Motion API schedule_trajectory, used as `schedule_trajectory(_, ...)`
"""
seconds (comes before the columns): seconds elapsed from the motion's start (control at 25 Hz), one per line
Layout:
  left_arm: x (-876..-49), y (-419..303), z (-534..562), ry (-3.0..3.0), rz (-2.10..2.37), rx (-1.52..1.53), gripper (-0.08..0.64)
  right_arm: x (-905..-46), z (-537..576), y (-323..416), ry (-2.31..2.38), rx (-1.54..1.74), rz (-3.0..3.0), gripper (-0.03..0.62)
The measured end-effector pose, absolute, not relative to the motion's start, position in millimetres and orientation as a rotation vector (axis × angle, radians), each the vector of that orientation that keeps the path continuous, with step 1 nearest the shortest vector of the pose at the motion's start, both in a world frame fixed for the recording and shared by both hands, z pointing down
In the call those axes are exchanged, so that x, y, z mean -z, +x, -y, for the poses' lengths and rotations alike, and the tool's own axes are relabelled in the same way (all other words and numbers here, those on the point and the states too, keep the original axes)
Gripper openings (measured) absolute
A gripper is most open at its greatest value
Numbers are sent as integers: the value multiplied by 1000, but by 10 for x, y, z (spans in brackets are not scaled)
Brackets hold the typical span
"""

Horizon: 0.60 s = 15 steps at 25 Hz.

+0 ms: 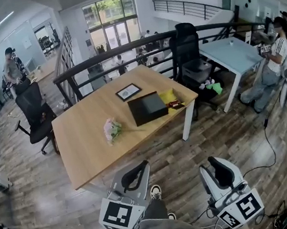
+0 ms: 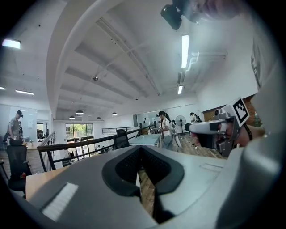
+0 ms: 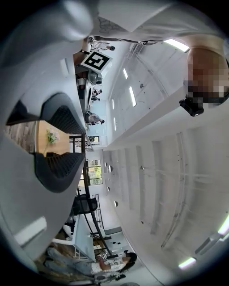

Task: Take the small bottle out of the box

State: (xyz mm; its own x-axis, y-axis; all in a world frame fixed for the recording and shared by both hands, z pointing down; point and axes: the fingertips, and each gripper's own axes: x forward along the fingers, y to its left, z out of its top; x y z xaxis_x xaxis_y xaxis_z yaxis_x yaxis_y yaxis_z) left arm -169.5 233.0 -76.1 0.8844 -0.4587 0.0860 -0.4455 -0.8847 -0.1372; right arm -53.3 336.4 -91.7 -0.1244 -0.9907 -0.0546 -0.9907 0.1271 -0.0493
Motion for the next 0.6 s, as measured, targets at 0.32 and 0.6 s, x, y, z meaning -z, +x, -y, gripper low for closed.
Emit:
schedule_trajectory(0.32, 686, -1615, -2222, -2968, -697, 197, 2, 794, -3206, -536, -2007, 61, -2354, 149)
schedule_trajectory(0.6, 607, -1500, -1918, -2979, -696, 208, 2, 670, -2884, -411, -2012, 111, -2374, 147)
